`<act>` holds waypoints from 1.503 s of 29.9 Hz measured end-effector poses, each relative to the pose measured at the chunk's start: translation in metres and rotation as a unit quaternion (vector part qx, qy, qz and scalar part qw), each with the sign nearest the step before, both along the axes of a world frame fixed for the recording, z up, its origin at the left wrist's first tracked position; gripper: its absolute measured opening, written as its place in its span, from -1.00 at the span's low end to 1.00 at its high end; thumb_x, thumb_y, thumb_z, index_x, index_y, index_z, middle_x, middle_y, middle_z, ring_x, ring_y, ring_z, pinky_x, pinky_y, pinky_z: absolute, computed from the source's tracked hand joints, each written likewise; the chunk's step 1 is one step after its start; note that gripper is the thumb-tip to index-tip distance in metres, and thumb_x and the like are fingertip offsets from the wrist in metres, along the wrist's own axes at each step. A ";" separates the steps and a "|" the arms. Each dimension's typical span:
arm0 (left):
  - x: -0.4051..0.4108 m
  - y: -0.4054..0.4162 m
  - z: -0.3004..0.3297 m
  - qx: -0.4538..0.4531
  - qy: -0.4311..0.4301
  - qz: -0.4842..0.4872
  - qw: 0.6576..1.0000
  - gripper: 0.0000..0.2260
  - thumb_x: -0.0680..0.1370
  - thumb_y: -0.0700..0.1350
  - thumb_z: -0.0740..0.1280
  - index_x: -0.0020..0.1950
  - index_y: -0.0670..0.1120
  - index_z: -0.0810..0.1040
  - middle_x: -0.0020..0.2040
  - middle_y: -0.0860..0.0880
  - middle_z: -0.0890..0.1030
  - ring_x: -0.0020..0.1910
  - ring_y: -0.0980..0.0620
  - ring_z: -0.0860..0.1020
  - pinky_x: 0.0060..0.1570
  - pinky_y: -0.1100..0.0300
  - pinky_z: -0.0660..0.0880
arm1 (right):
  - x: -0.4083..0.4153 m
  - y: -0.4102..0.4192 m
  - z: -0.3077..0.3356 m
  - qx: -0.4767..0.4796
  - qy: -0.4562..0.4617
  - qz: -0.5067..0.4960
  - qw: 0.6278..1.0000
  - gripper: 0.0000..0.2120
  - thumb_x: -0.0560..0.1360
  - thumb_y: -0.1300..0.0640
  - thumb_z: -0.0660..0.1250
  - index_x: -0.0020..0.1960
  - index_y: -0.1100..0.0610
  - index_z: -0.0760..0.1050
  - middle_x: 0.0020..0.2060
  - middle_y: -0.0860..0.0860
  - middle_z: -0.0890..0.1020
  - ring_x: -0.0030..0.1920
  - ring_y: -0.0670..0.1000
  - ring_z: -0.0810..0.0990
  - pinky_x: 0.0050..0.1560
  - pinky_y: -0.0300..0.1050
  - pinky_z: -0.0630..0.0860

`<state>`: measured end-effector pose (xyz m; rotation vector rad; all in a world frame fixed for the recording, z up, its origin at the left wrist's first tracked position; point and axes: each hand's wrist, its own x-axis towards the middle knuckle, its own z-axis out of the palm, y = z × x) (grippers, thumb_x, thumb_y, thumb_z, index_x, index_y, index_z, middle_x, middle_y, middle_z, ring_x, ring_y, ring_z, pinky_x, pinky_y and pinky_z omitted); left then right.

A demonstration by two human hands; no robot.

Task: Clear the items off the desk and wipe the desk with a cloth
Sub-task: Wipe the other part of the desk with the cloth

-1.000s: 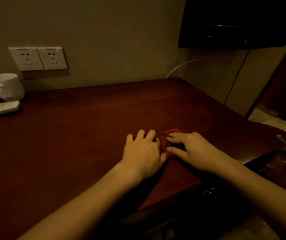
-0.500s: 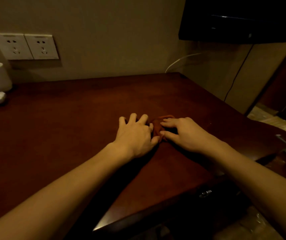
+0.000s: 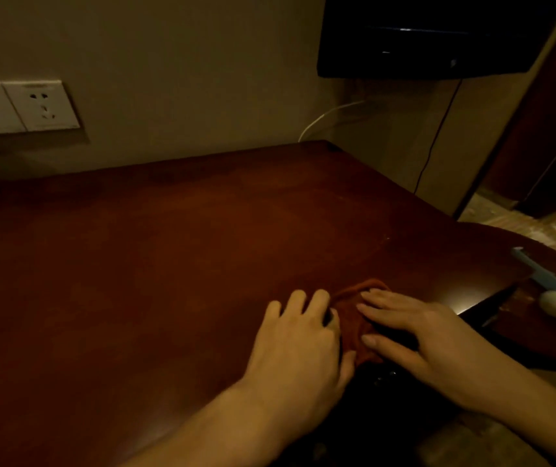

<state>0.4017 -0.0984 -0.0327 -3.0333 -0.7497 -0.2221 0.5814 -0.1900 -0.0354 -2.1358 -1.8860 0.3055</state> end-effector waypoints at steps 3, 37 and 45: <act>0.005 0.008 -0.003 0.008 -0.004 -0.005 1.000 -0.49 0.55 0.19 0.00 0.29 -0.08 0.44 0.15 -0.03 0.38 0.09 -0.07 0.36 0.00 -0.01 0.31 | 0.004 0.012 0.005 -0.011 -0.013 0.012 1.000 -0.37 0.40 -0.35 0.18 0.41 -0.14 0.35 0.43 -0.24 0.27 0.41 -0.36 0.09 0.30 -0.58 -0.07; 0.018 0.100 0.004 0.090 0.074 0.056 0.992 -0.53 0.63 0.10 -0.07 0.27 -0.19 0.43 0.25 -0.14 0.31 0.22 -0.14 0.24 0.17 -0.06 0.19 | -0.004 0.135 0.011 -0.039 -0.056 0.019 0.997 -0.49 0.58 -0.15 0.18 0.49 -0.03 0.28 0.51 -0.06 0.23 0.51 -0.08 0.15 0.50 -0.13 0.08; 0.013 0.082 0.009 0.089 0.118 0.033 0.988 -0.52 0.64 0.10 -0.07 0.30 -0.22 0.38 0.24 -0.18 0.30 0.22 -0.16 0.20 0.20 -0.11 0.14 | -0.012 0.114 0.007 -0.045 -0.063 0.016 0.997 -0.47 0.58 -0.18 0.17 0.51 -0.07 0.23 0.52 -0.13 0.18 0.52 -0.17 0.08 0.45 -0.24 0.00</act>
